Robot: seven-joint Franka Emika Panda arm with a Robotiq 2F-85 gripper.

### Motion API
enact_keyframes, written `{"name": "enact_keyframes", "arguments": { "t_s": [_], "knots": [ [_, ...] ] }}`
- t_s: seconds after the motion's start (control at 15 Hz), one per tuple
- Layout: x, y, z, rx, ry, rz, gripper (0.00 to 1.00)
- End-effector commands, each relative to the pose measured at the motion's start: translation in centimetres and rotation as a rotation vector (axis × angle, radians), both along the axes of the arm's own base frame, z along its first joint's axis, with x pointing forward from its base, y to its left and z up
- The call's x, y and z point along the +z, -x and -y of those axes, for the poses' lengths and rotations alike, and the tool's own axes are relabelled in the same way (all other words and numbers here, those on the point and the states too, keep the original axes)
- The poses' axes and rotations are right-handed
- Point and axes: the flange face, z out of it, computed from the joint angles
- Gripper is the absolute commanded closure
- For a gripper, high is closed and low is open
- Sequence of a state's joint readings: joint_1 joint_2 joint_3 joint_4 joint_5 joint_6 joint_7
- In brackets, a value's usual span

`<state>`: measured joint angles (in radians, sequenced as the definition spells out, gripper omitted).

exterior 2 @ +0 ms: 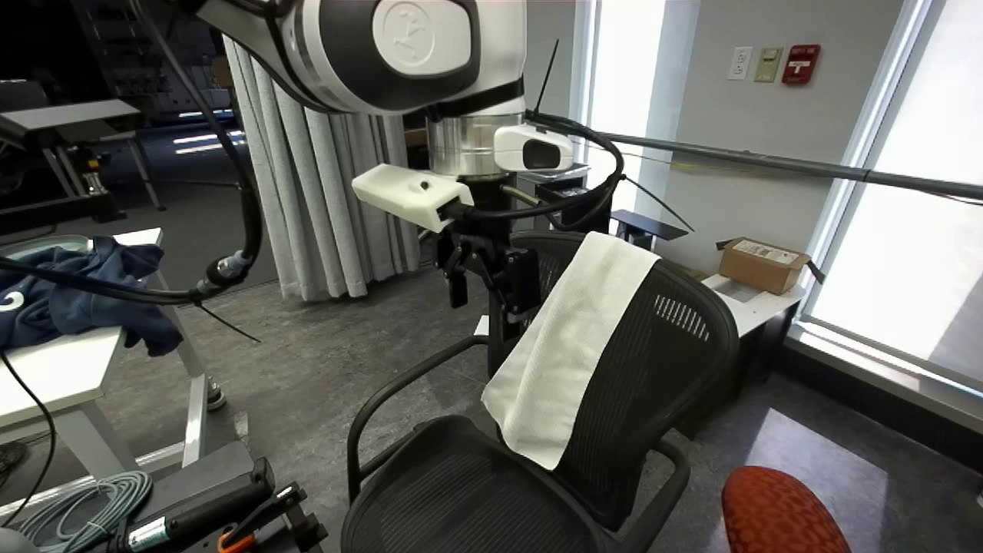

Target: Move the towel from the backrest to the seat of the chair

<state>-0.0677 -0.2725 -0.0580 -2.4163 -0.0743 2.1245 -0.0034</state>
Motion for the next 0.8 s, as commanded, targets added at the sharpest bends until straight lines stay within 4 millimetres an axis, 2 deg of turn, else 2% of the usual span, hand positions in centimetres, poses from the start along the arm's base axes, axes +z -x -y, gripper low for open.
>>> {"name": "enact_keyframes", "arguments": {
  "t_s": [0.0, 0.13, 0.33, 0.6, 0.73],
  "knots": [
    [0.0, 0.0, 0.0, 0.0, 0.0, -0.001, 0.0],
    [0.0, -0.6, -0.4, -0.004, 0.002, 0.006, 0.0],
    [0.4, -2.4, -1.2, -0.008, 0.01, 0.032, 0.0],
    [0.9, -7.3, -2.9, -0.011, 0.019, 0.103, 0.0],
    [1.2, -10.4, -3.7, -0.017, 0.019, 0.138, 0.0]
  ]
}}
